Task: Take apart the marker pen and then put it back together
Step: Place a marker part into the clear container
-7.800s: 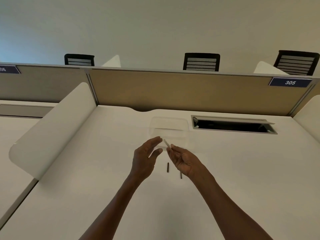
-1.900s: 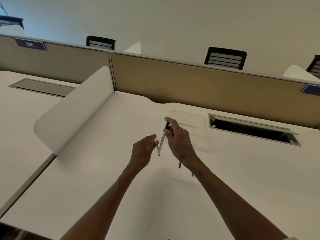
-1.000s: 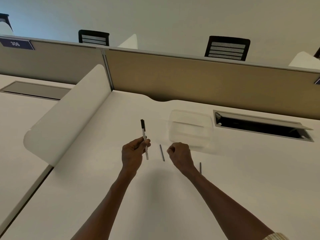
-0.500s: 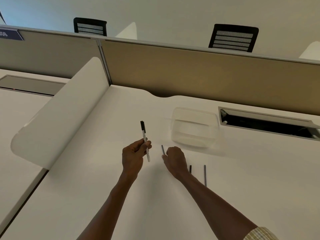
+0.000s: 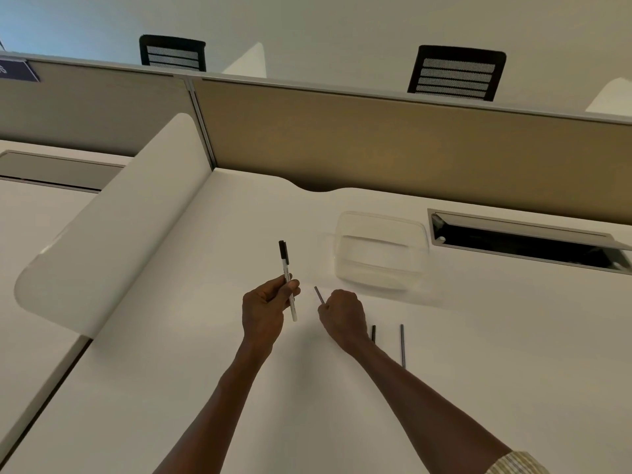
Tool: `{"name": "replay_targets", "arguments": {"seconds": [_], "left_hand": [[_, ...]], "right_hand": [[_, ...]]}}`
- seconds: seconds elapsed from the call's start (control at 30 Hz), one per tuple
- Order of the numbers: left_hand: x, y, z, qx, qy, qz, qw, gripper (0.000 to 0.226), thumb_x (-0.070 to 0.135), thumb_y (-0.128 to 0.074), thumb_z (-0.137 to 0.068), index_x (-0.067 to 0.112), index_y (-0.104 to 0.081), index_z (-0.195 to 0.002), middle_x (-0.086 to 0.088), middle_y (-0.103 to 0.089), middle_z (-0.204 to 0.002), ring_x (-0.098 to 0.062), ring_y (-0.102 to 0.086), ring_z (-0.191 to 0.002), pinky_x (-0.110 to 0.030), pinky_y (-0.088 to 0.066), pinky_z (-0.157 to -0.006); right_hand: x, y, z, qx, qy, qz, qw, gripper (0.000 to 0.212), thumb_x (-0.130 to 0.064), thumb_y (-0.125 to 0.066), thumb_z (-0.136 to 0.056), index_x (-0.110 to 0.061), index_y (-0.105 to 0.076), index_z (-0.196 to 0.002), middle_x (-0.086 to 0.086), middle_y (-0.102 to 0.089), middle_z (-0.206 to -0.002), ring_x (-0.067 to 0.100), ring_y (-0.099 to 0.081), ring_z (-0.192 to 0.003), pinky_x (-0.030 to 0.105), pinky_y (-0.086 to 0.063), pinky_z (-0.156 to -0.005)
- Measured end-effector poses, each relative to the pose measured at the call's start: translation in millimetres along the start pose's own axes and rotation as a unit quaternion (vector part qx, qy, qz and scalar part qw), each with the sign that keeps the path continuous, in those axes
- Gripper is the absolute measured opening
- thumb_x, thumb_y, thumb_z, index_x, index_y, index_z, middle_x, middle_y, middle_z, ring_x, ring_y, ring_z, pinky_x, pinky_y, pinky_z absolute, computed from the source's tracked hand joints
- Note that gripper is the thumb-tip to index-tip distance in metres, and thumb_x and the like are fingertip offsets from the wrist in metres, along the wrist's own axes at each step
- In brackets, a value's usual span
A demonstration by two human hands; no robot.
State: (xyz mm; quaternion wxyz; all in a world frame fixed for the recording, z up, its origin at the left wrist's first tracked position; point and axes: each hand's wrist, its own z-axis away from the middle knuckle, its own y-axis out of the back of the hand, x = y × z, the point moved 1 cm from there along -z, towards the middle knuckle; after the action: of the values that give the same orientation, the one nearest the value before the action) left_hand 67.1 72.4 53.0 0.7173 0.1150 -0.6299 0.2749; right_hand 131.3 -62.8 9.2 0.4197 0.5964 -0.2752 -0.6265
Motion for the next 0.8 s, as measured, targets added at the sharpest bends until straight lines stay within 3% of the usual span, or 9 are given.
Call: {"name": "replay_targets", "arguments": {"seconds": [0.13,0.27,0.43,0.67,0.8], "left_hand": [[2,-2,1,-0.004,-0.003,0.002,1.000,0.014,0.010,-0.074,-0.084,0.015,-0.076,-0.097,-0.010,-0.077,-0.089,-0.029,-0.073,-0.089,-0.036,-0.059,-0.083],[7,-11,3,-0.018,-0.007,0.011,1.000,0.013,0.010,-0.074,-0.084,0.014,-0.076,-0.097,-0.011,-0.077,-0.088,-0.028,-0.072,-0.086,-0.034,-0.060,-0.081],[8,-18,5,-0.029,-0.013,0.017,0.999,0.013,0.010,-0.074,-0.084,0.014,-0.077,-0.096,-0.013,-0.076,-0.087,-0.025,-0.071,-0.083,-0.032,-0.060,-0.079],[2,-23,5,-0.024,0.001,0.017,1.000,0.016,0.009,-0.074,-0.084,0.008,-0.075,-0.101,-0.010,-0.077,-0.086,-0.023,-0.072,-0.082,-0.031,-0.060,-0.078],[0,-23,0,-0.016,0.008,0.020,1.000,0.015,0.008,-0.074,-0.084,0.010,-0.076,-0.100,-0.008,-0.077,-0.086,-0.023,-0.073,-0.082,-0.027,-0.060,-0.075]], "right_hand": [[-1,23,0,0.039,0.007,-0.047,0.998,0.019,-0.020,-0.058,-0.080,-0.004,-0.068,-0.078,0.009,-0.072,-0.081,0.028,-0.066,-0.080,0.031,-0.050,-0.067],[-4,55,-3,0.100,0.020,-0.067,0.993,0.013,-0.021,-0.062,-0.077,-0.011,-0.067,-0.070,0.004,-0.072,-0.074,0.024,-0.066,-0.074,0.024,-0.038,-0.060],[5,98,-17,0.157,0.081,-0.004,0.984,0.015,-0.021,-0.062,-0.080,-0.009,-0.069,-0.075,0.007,-0.071,-0.078,0.026,-0.065,-0.079,0.031,-0.048,-0.066],[28,134,-84,0.078,0.130,0.179,0.972,0.018,-0.014,-0.051,-0.088,-0.007,-0.067,-0.089,0.011,-0.067,-0.094,0.029,-0.061,-0.091,0.033,-0.043,-0.069],[40,134,-116,0.023,0.147,0.241,0.959,0.016,-0.013,-0.051,-0.090,-0.008,-0.065,-0.095,0.012,-0.065,-0.100,0.031,-0.062,-0.088,0.033,-0.042,-0.064]]}}
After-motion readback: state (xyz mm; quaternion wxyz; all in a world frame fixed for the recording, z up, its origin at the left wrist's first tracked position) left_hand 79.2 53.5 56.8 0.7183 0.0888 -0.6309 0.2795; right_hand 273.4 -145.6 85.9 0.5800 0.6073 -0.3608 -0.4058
